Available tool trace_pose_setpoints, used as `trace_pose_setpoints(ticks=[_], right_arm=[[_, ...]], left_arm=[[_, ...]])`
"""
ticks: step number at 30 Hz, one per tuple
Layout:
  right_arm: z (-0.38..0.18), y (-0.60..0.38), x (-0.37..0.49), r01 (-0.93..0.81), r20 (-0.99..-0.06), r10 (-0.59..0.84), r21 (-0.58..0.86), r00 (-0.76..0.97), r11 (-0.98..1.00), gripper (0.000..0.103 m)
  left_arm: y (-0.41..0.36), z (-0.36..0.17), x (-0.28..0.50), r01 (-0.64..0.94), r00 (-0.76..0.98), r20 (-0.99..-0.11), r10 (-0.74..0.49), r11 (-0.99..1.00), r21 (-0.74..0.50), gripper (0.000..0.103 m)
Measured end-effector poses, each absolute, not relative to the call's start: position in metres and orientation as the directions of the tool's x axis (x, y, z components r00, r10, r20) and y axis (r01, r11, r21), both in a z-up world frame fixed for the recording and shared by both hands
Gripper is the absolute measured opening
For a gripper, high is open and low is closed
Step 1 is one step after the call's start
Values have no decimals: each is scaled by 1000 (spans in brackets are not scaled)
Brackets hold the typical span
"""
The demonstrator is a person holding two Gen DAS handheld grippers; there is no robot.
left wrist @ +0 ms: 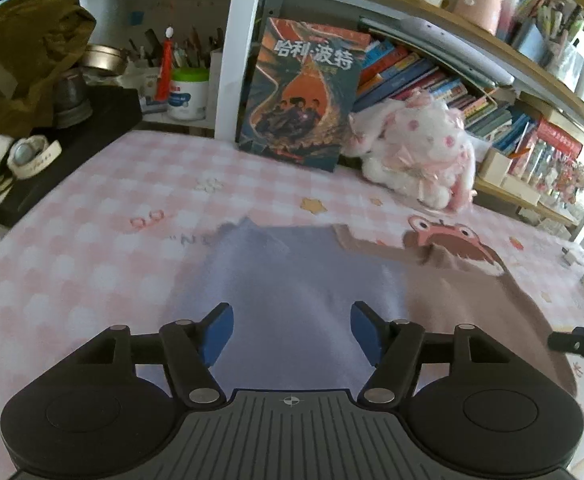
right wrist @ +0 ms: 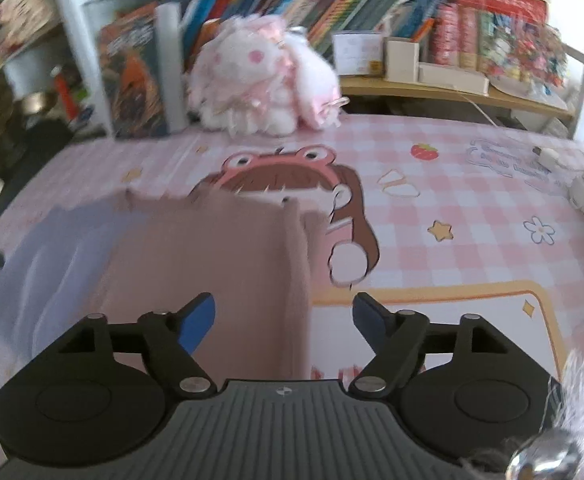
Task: Fold clothes
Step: 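Open both grippers, release the sweater and pull back above it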
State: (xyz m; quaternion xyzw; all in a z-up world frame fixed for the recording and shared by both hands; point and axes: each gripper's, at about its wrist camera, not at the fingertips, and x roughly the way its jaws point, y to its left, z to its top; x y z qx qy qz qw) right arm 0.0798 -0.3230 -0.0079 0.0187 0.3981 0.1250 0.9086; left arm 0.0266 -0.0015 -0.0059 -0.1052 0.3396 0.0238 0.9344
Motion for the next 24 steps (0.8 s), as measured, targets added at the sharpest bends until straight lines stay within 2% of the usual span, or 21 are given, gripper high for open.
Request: trace_pose_setpoints(ticks=[6,13,20,24], right_arm=[[-9,-331,52,-329,-725,299,106,621,938,82],[-14,-346,26,-426,-736,339,76,586,902,83],[-18,-350,12,-501,-746,368,54,555,864,83],[-20,-347,8,-519,-749,383,62,541,853,83]], left_arm=[[-43,-15,-4,-176,748,-664,-11,961,-214,67],[-87,-22,-31,-171,728,-685,6,970,-173,70],[-105,-20,-46,-230,726,-687,32,952,-199,70],[-110,-16,-52,-245,721,-690,60,954,-174,70]])
